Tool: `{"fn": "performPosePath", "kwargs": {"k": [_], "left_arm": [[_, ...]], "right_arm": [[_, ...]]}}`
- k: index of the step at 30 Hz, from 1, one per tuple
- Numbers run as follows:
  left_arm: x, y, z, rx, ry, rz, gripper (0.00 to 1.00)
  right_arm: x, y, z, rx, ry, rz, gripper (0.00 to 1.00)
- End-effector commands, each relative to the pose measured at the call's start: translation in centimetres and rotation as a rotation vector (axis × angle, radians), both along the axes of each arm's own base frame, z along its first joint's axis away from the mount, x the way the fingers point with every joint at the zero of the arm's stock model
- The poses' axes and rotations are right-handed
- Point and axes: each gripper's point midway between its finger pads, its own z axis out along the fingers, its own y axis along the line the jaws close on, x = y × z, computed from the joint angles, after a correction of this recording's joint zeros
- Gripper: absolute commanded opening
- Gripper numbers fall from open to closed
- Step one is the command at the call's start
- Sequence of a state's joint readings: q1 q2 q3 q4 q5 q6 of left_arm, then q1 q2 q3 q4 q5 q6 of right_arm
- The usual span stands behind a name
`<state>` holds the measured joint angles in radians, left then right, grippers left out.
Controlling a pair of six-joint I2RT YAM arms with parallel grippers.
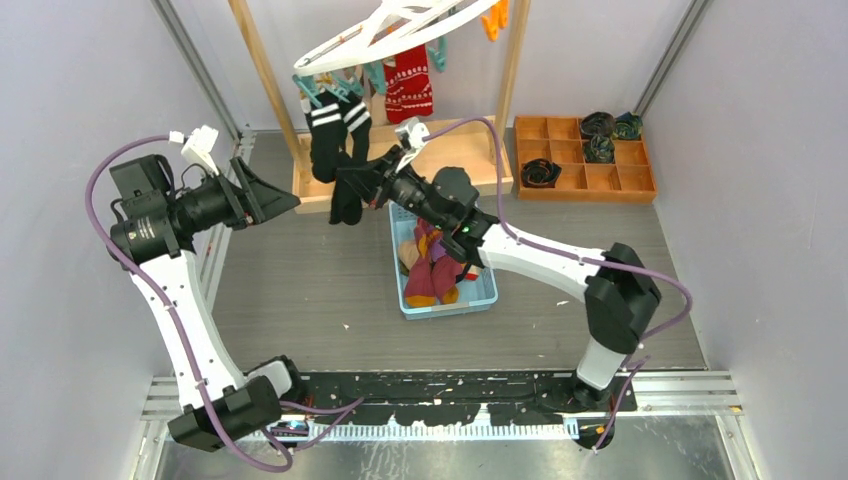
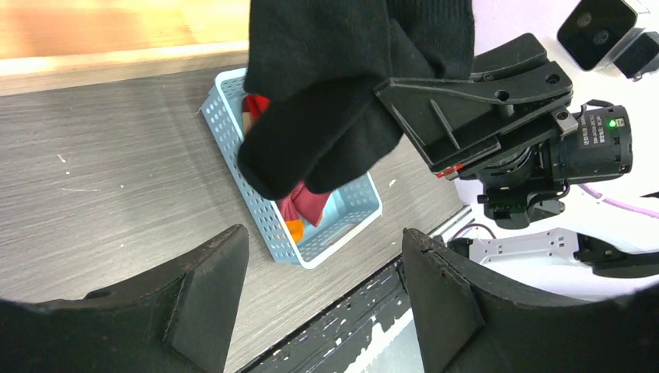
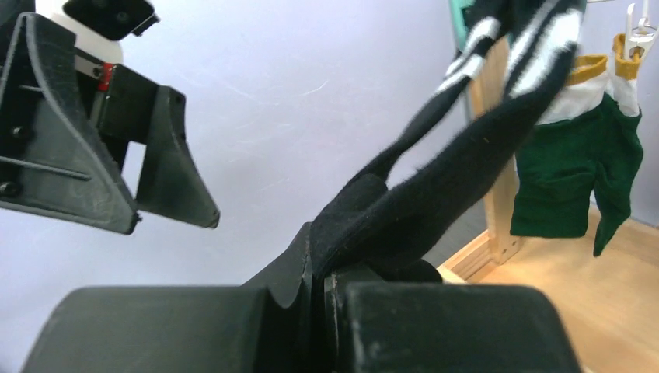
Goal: Remove the socks clipped to the hanger
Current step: Remove the sock from the hanger.
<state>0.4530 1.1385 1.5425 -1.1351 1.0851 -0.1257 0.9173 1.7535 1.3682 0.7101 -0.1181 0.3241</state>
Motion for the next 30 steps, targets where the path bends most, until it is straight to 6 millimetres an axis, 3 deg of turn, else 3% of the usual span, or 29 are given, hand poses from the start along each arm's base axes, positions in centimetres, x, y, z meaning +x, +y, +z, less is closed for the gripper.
{"fn": "performPosePath", "kwargs": {"k": [1,8,13,16,18,19,20,25,30], "left_arm": [[-2.0,-1.7,1.9,0.008,-0.071,-0.055,0.73],[-1.6,-3.0,1.4,-0.006,-0.079,-0.080,0.71],[-1.6,-3.9,1.9,-0.022,-0.080,-0.102,0.69],[-1.8,-4.2,2.2,-0.019,-0.094,-0.112,0.68],[-1.9,-4.3,2.1,-0.019,-0.096,-0.115,0.68],[-2.0,-4.4,2.1,-0.019,-0.095,-0.117,0.68],[-1.9,-4.4,1.9,-0.021,-0.093,-0.117,0.68],[-1.3,-4.7,1.7,-0.038,-0.101,-0.133,0.68],[-0.5,-6.2,2.0,-0.116,-0.085,-0.176,0.84]], "right_arm": [[-4.0,-1.8,2.6,0.056,0.045,0.138,0.01],[-6.4,-3.4,2.4,0.047,0.112,0.191,0.18],[-6.1,-4.5,2.7,0.066,0.140,0.147,0.20],[-5.6,-5.2,2.9,0.083,0.143,0.109,0.29],[-5.0,-5.5,3.0,0.104,0.152,0.085,0.18],[-4.7,-5.6,3.1,0.121,0.159,0.080,0.06],[-4.5,-5.7,3.4,0.149,0.166,0.086,0.01],[-4.9,-5.7,4.3,0.205,0.211,0.152,0.01],[-7.2,-5.1,5.0,0.237,0.257,0.302,0.01]]}}
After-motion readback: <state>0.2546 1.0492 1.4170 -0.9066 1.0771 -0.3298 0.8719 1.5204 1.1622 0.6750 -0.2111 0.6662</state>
